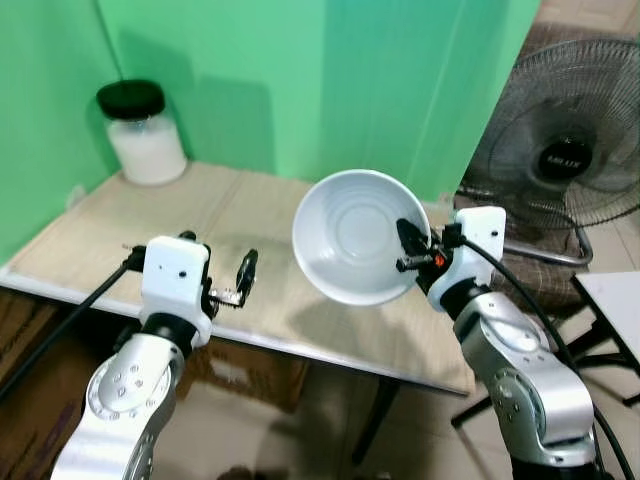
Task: Setting the table
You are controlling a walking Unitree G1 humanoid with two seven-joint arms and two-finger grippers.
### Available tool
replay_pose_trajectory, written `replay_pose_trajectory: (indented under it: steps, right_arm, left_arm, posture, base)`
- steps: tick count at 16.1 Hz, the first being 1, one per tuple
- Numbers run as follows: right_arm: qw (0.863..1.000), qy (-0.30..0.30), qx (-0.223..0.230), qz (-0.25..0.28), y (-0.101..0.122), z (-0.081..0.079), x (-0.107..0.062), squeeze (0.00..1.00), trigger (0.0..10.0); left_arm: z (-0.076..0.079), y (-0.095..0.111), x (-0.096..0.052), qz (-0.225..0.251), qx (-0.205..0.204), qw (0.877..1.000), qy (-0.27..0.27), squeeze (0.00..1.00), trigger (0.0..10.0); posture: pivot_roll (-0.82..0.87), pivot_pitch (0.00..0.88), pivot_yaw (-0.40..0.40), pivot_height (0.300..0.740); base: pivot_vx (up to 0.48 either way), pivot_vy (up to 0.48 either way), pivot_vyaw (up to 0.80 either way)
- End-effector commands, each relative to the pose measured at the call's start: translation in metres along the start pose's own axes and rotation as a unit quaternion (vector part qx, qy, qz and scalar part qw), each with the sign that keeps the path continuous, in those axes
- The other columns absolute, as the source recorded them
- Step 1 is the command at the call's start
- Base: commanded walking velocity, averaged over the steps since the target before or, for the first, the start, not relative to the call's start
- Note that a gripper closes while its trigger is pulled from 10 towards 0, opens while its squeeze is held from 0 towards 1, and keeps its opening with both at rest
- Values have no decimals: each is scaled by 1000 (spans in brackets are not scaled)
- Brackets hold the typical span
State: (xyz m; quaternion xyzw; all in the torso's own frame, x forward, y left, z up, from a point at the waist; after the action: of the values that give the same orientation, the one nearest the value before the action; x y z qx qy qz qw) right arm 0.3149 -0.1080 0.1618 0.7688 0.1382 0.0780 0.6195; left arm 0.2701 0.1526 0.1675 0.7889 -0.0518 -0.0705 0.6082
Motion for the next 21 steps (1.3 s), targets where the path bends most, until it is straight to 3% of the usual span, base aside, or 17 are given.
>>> replay_pose_trajectory:
  steps: [1,16,21]
  right_arm:
    - [1000,2,-4,19,10,-1,-1,0,10000]
    - [1000,-10,-3,9,9,4,0,0,10000]
    - [1000,-20,-2,7,12,8,3,0,10000]
  left_arm:
    - [-1,0,1,-2,0,1000,-1,0,10000]
    - [0,-1,2,-6,-4,1000,-2,0,10000]
    - [-2,0,9,-1,-12,1000,2,0,10000]
  posture:
    - [3,0,-24,740]
    - [-10,0,-27,740]
    - [-53,0,-13,740]
  base:
    - [-270,0,0]
    - [-270,0,0]
    - [-162,0,0]
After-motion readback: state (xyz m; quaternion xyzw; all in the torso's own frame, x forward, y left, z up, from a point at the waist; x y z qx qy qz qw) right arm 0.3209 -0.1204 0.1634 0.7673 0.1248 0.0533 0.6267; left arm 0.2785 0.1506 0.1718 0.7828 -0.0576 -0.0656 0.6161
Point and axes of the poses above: a point about 5 cm out from each wrist's last joint towards the gripper, its own x axis pointing out of the wrist towards the gripper, its own y axis along the axis of the wrist's last joint, z = x × y, the point moved 5 cm from there along x, pointing out of the wrist towards the gripper, and after that the axes turned 5 degrees about x, right-handed, at the moved point
